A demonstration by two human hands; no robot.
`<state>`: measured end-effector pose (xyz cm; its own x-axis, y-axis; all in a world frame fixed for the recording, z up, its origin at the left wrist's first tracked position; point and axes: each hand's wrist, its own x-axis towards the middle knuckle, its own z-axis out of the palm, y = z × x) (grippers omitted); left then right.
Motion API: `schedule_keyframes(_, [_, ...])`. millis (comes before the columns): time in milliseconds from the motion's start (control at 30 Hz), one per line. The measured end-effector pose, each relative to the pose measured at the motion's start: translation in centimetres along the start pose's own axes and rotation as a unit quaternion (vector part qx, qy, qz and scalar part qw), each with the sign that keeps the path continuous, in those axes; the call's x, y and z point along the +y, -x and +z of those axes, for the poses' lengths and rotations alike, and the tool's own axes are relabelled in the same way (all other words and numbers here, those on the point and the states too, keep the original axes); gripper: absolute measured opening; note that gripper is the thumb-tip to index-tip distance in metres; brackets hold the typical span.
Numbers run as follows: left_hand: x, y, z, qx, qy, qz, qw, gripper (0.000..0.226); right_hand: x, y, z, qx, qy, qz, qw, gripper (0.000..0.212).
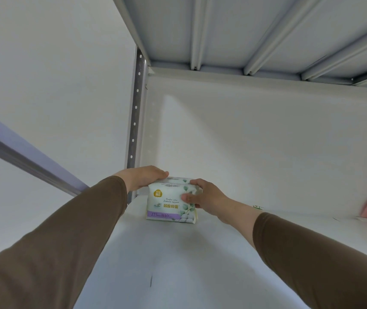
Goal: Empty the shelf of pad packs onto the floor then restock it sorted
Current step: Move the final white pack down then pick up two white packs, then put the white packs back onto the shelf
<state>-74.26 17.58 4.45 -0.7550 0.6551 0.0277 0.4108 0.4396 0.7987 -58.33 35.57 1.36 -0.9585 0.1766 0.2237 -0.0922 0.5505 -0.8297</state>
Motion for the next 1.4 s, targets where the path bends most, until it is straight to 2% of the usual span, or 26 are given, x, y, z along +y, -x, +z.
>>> schedule_keyframes(267, [0.2,0.2,0.0,0.010,-0.026,0.002,1.000,0.045,0.2,0.1,0.0,-0.004,-0.002,0.006,1.000,0.102])
schedule_keyframes(500, [2.2,2.8,0.1,0.067,-0.103,-0.015,0.992,0.059,-1.1,2.0,-0.3,-0.013,0.037,0.016,0.999,0.089])
schedule_keyframes(700, [5.0,7.4,0.9,0.092,-0.144,0.014,0.985,0.057,-2.9,4.6,-1.3,0.037,0.122,-0.011,0.992,0.087])
schedule_keyframes(900, [7.1,12.6,2.5,0.118,-0.199,0.038,0.972,0.056,-5.4,9.0,-2.2,0.079,0.156,-0.029,0.984,0.081])
schedule_keyframes(1200, [8.4,22.5,5.9,0.115,-0.319,0.080,0.937,0.059,-8.7,19.5,-2.2,0.130,0.199,-0.034,0.971,0.076])
schedule_keyframes(1400, [7.5,31.0,8.3,0.125,-0.331,0.129,0.926,0.062,-10.2,27.4,0.0,0.153,0.231,-0.041,0.960,0.072])
